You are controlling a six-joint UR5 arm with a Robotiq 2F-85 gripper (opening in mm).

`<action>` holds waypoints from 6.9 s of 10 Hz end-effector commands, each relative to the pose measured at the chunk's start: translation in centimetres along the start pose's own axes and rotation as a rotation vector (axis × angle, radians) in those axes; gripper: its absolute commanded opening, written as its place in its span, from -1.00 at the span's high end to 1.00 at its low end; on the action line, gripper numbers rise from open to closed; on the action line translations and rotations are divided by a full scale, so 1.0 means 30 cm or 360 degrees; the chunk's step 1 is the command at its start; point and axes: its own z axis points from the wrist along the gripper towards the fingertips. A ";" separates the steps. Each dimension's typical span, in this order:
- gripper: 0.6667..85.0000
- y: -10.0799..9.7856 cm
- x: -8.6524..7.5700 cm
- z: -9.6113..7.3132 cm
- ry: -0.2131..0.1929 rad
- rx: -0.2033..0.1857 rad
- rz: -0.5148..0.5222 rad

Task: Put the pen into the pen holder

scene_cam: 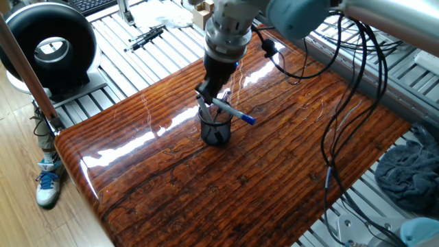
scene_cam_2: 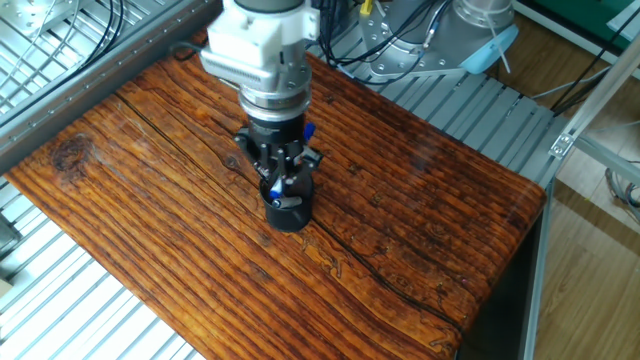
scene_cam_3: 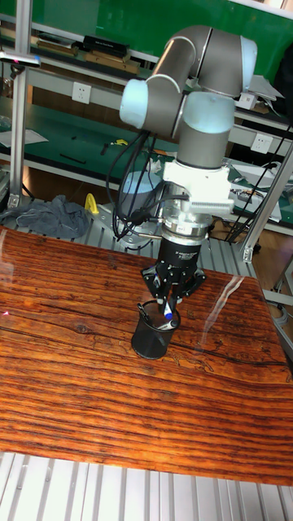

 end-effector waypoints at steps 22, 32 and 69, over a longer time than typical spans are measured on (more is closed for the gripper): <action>0.98 -0.066 0.142 0.042 0.0357 0.0163 -0.0035; 0.98 -0.020 0.251 0.012 0.0571 0.0084 -0.0023; 0.04 -0.015 -0.122 0.149 0.0280 0.0051 -0.0050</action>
